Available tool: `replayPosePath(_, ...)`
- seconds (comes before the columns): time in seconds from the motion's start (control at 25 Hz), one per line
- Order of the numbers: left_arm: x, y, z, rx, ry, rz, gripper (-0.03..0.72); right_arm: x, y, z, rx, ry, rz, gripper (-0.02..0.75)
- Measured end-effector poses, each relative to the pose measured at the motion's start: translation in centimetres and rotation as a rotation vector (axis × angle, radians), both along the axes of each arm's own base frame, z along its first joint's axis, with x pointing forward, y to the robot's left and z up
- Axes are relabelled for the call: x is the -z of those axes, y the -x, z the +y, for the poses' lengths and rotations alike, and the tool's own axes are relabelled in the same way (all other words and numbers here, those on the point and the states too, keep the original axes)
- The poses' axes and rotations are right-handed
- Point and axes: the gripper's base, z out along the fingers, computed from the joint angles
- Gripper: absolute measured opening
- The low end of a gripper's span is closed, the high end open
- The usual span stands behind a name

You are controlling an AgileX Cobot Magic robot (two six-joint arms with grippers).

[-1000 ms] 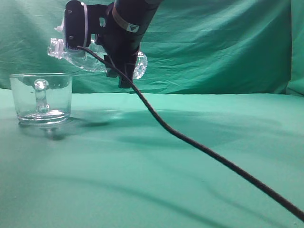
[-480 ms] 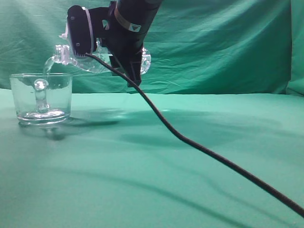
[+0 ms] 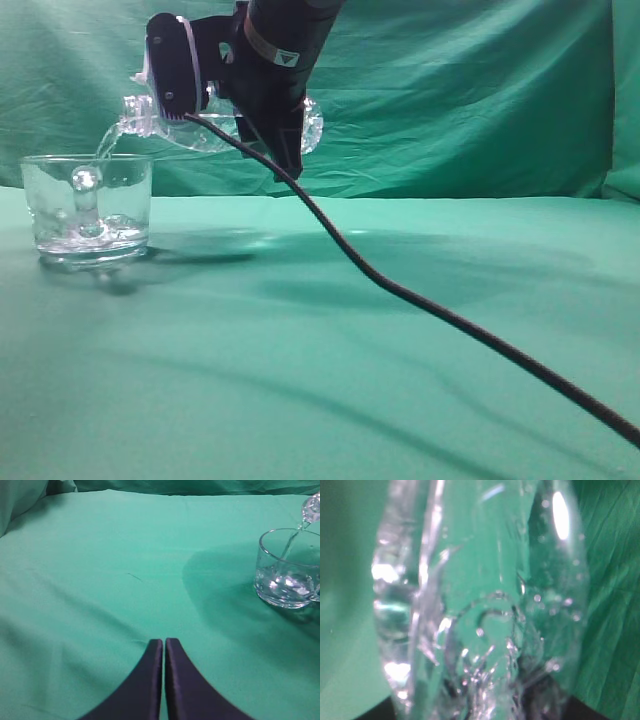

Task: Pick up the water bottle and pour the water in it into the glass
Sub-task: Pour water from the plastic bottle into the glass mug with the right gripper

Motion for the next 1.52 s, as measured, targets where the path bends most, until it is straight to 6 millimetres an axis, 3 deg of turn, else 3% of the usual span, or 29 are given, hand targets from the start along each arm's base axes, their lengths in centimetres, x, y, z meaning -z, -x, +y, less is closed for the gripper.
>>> replayPosePath(0.8,0.0,0.0,0.0,0.000,0.000,0.000,0.000,0.0,0.0,0.0,-0.005,0.019,-0.008,0.301)
replayPosePath(1.36,0.0,0.0,0.0,0.000,0.000,0.000,0.000,0.6,0.5,0.0,0.178,-0.340,0.223,0.301)
replayPosePath(1.52,0.0,0.0,0.0,0.000,0.000,0.000,0.000,-1.6,1.1,-0.2,0.270,-0.549,0.328,0.301)
